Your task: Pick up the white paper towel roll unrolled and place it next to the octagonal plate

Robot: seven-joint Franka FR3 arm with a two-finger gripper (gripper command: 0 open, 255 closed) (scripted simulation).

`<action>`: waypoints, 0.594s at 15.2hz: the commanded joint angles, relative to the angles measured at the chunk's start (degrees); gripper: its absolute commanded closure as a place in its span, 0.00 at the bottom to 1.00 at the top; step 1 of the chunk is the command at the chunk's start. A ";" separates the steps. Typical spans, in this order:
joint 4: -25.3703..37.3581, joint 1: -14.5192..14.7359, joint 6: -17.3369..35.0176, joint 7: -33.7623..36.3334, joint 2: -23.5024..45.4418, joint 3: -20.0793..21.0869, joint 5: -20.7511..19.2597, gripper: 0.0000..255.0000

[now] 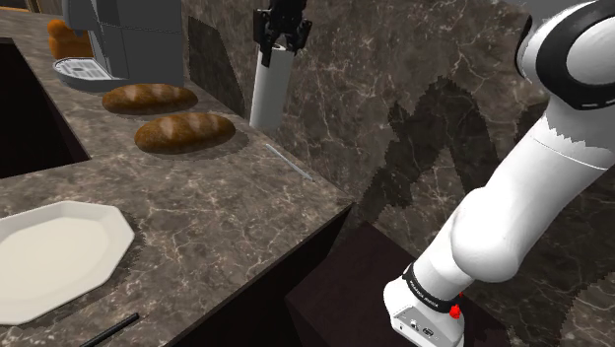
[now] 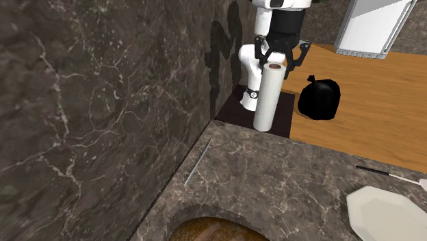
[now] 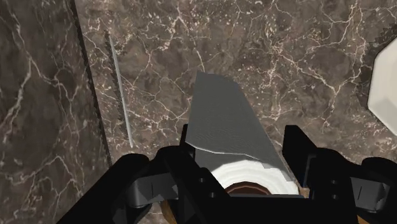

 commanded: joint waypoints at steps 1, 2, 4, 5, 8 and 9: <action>-2.72 1.41 1.86 2.90 -0.85 1.38 0.10 1.00; -3.52 2.04 2.54 4.18 -0.96 2.02 0.11 1.00; -4.88 3.28 3.83 6.75 -0.99 3.33 0.10 1.00; -5.44 3.91 4.46 8.04 -0.90 3.98 0.08 1.00; -6.68 5.84 6.26 11.95 -0.27 5.92 -0.11 1.00; -6.95 6.49 6.82 13.27 0.06 6.57 -0.21 1.00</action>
